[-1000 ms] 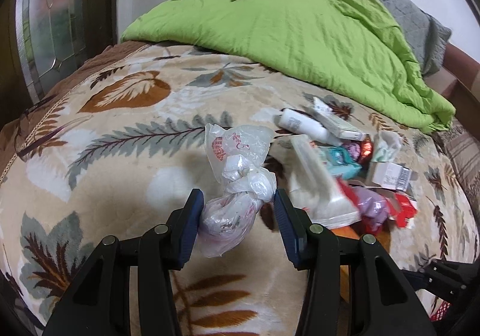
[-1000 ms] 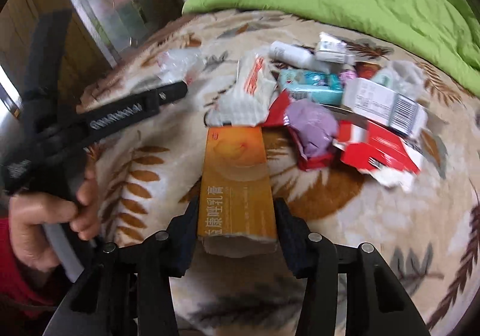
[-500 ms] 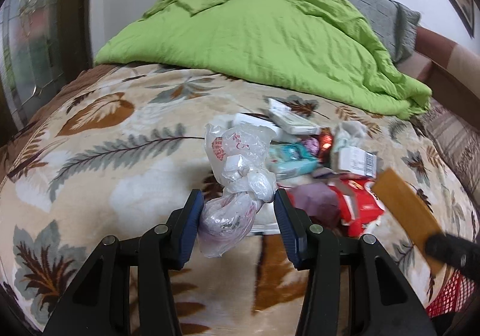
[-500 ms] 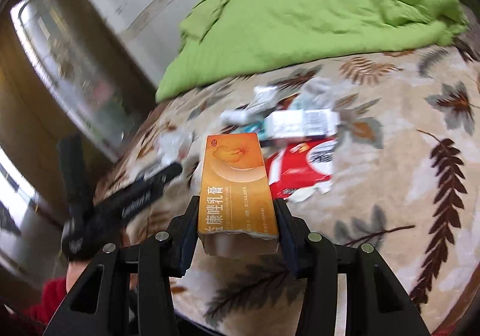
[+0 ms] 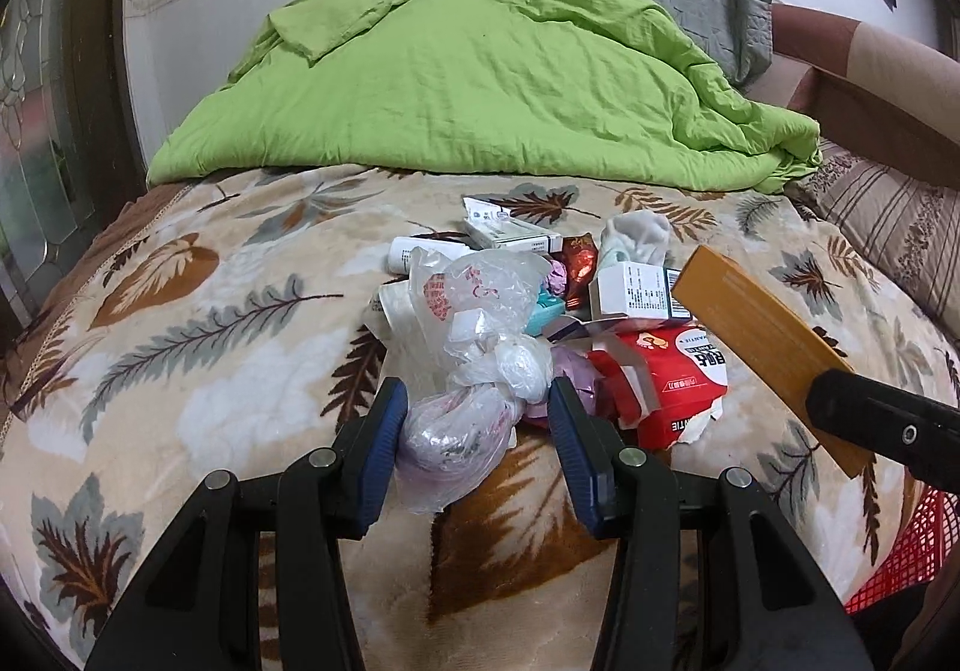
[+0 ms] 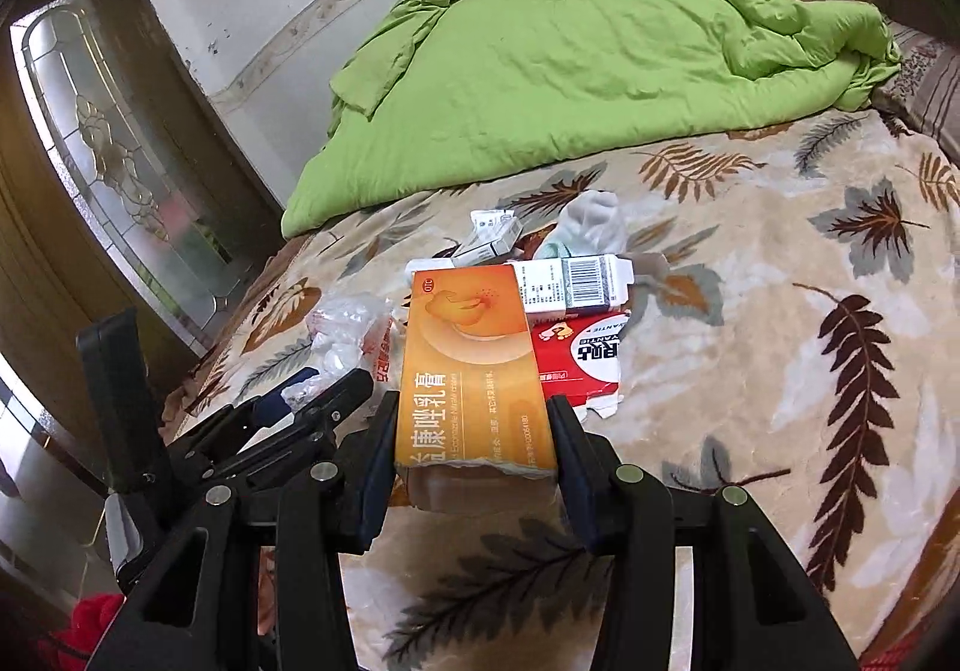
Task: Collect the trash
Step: 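Lift the orange box with the right tool while the left tool holds the plastic bag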
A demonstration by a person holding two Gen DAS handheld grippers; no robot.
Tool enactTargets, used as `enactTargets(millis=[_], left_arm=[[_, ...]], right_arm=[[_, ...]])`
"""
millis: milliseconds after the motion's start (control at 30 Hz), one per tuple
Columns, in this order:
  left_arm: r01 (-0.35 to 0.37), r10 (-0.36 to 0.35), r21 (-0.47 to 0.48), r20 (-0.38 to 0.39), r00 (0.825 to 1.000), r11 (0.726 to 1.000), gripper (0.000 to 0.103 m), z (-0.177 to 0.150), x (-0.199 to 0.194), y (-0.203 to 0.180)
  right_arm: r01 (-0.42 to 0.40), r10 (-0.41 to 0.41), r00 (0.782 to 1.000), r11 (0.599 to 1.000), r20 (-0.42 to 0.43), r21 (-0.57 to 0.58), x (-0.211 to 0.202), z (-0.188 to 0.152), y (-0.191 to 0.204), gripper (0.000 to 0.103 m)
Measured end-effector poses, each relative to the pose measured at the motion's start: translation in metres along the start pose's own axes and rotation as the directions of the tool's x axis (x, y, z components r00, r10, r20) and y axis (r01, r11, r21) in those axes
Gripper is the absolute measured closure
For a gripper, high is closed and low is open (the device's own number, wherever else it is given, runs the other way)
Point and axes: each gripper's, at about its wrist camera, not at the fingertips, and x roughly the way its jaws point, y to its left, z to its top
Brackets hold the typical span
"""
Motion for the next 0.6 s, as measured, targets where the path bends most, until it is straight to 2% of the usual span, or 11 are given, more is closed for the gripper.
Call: enactTargets(millis=[600], left_arm=[[-0.014,0.014,0.008,0.017,1.0,1.0,0.055,0.001,-0.0058,-0.0005]], right_arm=[[0.003,-0.003,1.0,1.0,-0.002,-0.016,0.0014,-0.0007,0.0028,0.052]])
